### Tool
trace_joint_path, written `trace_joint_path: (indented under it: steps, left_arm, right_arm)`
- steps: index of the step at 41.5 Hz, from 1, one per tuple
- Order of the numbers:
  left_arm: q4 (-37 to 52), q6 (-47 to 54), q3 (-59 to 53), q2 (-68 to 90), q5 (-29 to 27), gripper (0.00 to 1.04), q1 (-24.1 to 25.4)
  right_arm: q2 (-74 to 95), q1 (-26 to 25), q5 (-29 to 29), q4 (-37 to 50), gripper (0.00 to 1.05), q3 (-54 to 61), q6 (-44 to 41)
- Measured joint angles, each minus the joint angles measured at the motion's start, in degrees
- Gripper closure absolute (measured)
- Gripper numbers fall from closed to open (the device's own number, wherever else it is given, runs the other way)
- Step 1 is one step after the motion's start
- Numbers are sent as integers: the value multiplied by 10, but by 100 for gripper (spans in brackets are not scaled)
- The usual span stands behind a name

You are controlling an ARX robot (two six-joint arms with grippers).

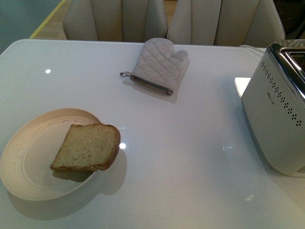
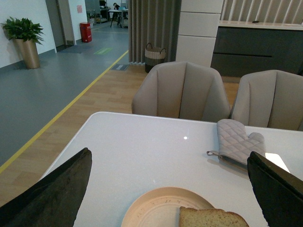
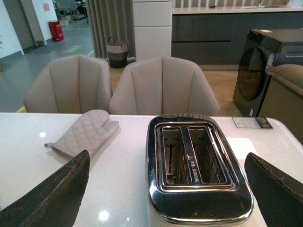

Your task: Put bread into toaster

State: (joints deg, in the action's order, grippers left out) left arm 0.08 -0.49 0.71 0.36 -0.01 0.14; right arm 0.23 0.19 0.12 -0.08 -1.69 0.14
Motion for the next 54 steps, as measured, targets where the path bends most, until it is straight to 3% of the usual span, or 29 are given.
trace_joint_path:
  steps: [25, 29, 32, 35, 42, 47, 54]
  left_arm:
    - [0, 0, 0, 0, 0, 7, 0]
    - [-86, -64, 35, 56, 83, 7, 24]
    - [-94, -111, 56, 131, 108, 7, 34]
    - [-45, -157, 71, 217, 115, 7, 44]
    - [217, -184, 143, 541, 153, 7, 90]
    - [380, -168, 205, 789, 135, 7, 113]
    - [465, -131, 268, 1046, 121, 7, 135]
  right_arm:
    - [0, 0, 0, 0, 9, 0, 0]
    - [0, 0, 0, 0, 9, 0, 0]
    - [0, 0, -2, 0, 9, 0, 0]
    - [0, 0, -1, 0, 9, 0, 0]
    - [0, 0, -1, 0, 9, 0, 0]
    - [0, 0, -1, 0, 9, 0, 0]
    - [0, 0, -1, 0, 9, 0, 0]
